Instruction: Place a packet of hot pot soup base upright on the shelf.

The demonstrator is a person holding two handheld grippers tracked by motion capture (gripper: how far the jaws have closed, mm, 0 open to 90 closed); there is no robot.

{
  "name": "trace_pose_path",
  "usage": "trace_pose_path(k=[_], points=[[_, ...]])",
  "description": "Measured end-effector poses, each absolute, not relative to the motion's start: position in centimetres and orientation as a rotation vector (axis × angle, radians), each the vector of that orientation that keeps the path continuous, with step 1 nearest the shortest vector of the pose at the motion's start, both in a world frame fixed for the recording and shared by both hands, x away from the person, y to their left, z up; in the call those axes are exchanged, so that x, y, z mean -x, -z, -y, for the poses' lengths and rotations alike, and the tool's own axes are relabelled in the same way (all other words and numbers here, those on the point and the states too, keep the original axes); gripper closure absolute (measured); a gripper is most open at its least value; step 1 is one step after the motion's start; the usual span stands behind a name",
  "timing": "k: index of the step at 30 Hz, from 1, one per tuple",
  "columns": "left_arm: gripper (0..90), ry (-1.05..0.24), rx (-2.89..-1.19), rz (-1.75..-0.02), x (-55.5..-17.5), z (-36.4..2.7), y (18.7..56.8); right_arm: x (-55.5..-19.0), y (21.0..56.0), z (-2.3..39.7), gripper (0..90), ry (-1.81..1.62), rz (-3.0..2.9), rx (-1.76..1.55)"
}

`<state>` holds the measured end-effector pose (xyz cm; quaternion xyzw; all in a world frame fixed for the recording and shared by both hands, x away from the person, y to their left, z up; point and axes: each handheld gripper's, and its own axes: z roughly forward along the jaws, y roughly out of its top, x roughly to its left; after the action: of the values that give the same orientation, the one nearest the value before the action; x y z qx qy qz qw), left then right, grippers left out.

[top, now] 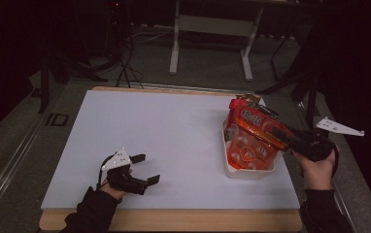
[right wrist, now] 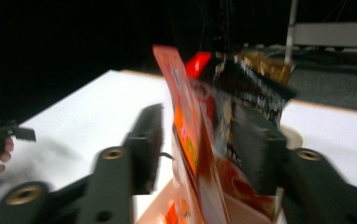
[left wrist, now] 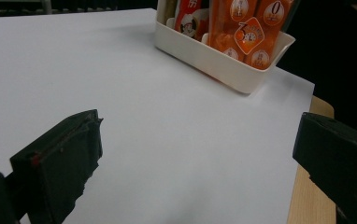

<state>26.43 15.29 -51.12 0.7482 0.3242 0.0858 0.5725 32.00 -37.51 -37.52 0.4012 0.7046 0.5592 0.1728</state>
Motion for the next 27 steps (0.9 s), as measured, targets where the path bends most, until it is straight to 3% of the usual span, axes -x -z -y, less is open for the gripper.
trace_pose_path(k=[7, 11, 13, 27], points=[[1.7, -0.197, -1.749, -0.758, -26.4, -15.3, 51.1, -31.3, 34.9, 36.5, 32.7, -1.587, -1.972, -1.074], [1.7, -0.198, -1.753, -0.758, -26.4, -15.3, 51.1, -31.1, 34.1, 35.8, 27.8, -1.595, -1.968, -1.051], [1.7, -0.2, -1.755, -0.757, -26.4, -15.3, 51.1, -31.0, 33.3, 35.1, 18.4, -1.621, -1.98, -1.023], [1.7, -0.2, -1.763, -0.754, -26.2, -15.4, 51.1, -30.0, 32.6, 30.9, 13.7, -1.703, -2.067, -0.883]])
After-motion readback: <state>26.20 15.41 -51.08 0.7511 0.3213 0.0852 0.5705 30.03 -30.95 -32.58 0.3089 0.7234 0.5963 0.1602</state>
